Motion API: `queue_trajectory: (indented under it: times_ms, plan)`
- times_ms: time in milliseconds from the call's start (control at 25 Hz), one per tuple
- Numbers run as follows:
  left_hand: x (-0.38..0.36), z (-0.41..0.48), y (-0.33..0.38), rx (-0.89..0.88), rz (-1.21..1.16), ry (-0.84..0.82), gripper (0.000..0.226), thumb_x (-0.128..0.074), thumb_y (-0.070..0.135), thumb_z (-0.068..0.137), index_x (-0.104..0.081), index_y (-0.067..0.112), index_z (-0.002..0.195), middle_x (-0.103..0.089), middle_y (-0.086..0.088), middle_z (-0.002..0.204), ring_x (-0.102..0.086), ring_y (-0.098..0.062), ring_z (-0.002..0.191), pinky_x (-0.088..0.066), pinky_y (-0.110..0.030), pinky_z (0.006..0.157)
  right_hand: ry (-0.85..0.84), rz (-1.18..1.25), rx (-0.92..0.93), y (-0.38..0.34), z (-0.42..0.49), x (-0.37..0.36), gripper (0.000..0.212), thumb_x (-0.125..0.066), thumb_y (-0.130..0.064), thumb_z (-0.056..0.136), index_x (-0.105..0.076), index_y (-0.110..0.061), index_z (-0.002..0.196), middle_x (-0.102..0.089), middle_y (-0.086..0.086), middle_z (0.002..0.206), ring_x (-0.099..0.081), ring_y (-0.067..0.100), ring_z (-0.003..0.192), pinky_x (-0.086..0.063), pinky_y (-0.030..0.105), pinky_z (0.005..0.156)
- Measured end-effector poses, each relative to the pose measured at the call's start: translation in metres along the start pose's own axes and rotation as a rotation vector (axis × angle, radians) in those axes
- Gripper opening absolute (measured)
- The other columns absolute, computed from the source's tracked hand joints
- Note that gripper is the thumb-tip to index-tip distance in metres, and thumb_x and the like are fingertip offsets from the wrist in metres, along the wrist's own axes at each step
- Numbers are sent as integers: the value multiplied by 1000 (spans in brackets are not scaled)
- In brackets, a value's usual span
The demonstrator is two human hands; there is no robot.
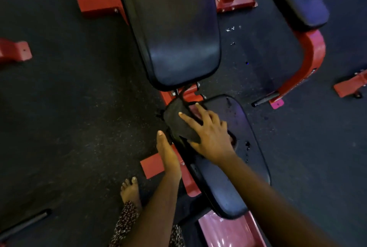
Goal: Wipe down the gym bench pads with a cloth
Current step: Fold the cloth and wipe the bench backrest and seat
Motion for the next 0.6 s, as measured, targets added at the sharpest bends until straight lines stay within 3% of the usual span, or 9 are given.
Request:
queue_trajectory:
  times_ms: [80,160,280,440,600]
  plan:
    - [-13,15,-1,-20,-146,-73,50,-25,56,94,-54,26,122,-61,5,121,-57,-10,111,-46,-29,96,-74,32,-6,-4,18,-37,68,-42,-67,80,-17,-49,140,-13,8,156,-12,39,141,-25,63,101]
    - [-26,20,-9,-8,-218,-125,45,-22,51,95,-57,28,113,-65,8,111,-60,-7,103,-47,-26,91,-1,23,-41,-3,26,-48,63,-34,-69,79,-24,-47,137,-24,10,152,-23,40,138,-30,62,98]
    - [-30,19,-13,-36,-216,-105,60,-34,63,83,-53,26,127,-58,2,129,-52,-14,121,-37,-40,108,133,-56,-27,-4,24,-44,56,-37,-62,81,-32,-45,134,-40,11,143,-44,37,124,-43,53,86]
    - [-29,30,-21,-80,-119,-72,79,-51,81,66,-47,37,132,-49,4,139,-46,-15,128,-32,-46,111,149,-75,-68,19,33,-42,61,-58,-53,78,-35,-43,134,-42,12,141,-47,36,120,-44,51,84]
    - [-24,34,-19,-132,21,-27,56,-44,64,82,-37,43,134,-37,4,147,-38,-15,132,-31,-44,112,127,25,-378,99,41,-31,60,-53,-47,85,-29,-42,140,-30,13,148,-33,38,129,-33,54,95]
Point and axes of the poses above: each hand's wrist, its own z-axis towards the middle knuckle, its own x-axis out of the back of the hand, y = z × x, the point moved 7 cm from there along z, towards the middle knuckle
